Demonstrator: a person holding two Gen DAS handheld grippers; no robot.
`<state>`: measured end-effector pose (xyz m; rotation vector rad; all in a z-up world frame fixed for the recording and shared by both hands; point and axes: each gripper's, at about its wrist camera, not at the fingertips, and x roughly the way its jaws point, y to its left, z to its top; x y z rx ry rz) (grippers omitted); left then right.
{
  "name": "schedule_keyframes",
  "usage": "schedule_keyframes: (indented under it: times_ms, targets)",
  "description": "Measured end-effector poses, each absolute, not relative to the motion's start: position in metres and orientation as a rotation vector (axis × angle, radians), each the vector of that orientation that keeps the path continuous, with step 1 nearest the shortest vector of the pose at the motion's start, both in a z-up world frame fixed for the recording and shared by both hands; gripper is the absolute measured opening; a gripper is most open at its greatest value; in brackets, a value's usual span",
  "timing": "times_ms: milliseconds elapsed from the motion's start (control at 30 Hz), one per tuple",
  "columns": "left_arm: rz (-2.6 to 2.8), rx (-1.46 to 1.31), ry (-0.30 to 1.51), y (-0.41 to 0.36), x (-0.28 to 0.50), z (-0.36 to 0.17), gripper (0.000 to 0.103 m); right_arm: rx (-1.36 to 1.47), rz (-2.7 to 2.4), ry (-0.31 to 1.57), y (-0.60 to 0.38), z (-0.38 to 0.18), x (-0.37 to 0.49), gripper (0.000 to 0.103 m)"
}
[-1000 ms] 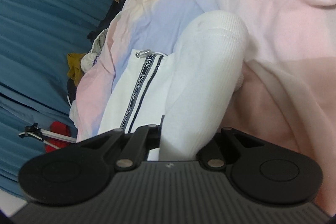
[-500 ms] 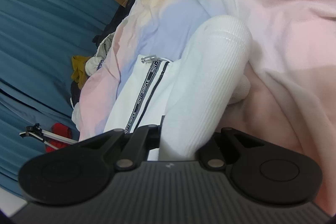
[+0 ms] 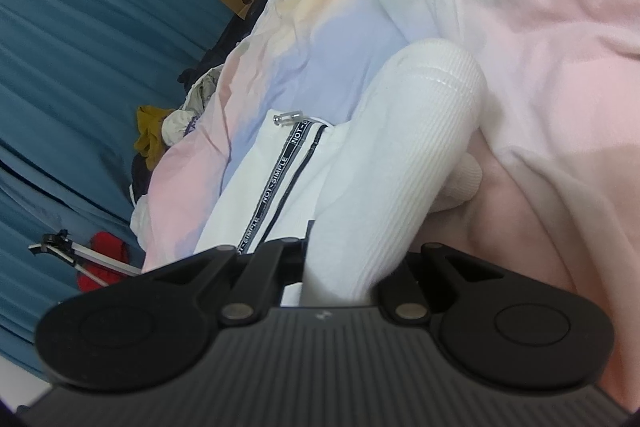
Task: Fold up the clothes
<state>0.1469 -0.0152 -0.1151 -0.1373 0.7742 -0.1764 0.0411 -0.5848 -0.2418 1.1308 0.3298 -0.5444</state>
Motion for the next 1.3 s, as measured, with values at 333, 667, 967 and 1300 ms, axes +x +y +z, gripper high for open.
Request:
schedule_keyframes:
  times_ms: [333,667,967,1300]
  targets:
    - [-0.172,-0.014,0.789,-0.021,0.149,-0.134,0.062,1.059,-0.576,0.346,-0.581,-0.234,0.047,0.011]
    - [-0.174,0.001,0.789,-0.021,0.152,-0.132,0.062,0.736,-0.590,0.293,-0.550,-0.186,0.058,0.011]
    - [-0.190,-0.059,0.800,-0.013,0.159,-0.126,0.063,0.296,-0.538,0.135,-0.465,-0.105,0.066,0.011]
    - [-0.133,-0.174,0.703,0.022,0.158,-0.085,0.062,-0.305,-0.057,0.117,-0.256,-0.094,0.059,0.011]
